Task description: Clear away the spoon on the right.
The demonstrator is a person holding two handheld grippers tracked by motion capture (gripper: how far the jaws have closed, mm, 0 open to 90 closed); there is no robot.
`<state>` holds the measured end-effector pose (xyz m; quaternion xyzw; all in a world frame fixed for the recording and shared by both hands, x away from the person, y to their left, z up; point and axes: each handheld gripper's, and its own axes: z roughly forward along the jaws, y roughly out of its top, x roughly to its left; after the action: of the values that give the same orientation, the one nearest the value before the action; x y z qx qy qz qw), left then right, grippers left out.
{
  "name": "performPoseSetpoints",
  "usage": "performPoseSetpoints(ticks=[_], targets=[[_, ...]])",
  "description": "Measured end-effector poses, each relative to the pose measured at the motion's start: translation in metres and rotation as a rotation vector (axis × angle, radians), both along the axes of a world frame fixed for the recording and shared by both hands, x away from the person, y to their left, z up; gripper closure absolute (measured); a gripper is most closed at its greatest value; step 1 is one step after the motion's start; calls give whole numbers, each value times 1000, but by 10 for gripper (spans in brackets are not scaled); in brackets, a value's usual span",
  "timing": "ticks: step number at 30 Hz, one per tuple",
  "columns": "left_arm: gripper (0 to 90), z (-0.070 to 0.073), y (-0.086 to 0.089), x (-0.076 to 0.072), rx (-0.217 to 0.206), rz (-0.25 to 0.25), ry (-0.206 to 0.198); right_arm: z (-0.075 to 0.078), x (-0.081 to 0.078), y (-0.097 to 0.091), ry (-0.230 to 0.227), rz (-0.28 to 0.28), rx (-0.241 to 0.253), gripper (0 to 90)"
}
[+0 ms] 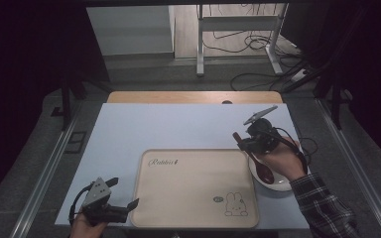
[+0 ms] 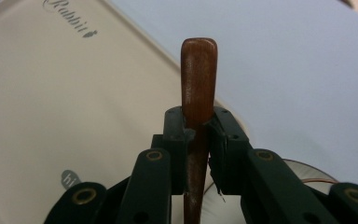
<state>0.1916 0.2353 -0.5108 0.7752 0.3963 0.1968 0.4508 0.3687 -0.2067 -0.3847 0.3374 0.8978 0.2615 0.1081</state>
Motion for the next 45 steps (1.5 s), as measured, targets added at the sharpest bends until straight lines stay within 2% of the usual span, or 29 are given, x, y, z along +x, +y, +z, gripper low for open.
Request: performPoseSetpoints(ticks=[13, 21, 39, 45], targets=[[0, 0, 5, -1, -45, 4, -11, -22, -11, 25, 72, 61, -19, 777], [0, 0, 6, -1, -47, 11, -13, -42, -14, 40, 125, 87, -27, 778], [0, 0, 4, -2, -42, 4, -15, -69, -19, 62, 186, 122, -77, 778], [0, 0, 4, -2, -39, 1, -15, -84, -17, 64, 205, 122, -85, 774]])
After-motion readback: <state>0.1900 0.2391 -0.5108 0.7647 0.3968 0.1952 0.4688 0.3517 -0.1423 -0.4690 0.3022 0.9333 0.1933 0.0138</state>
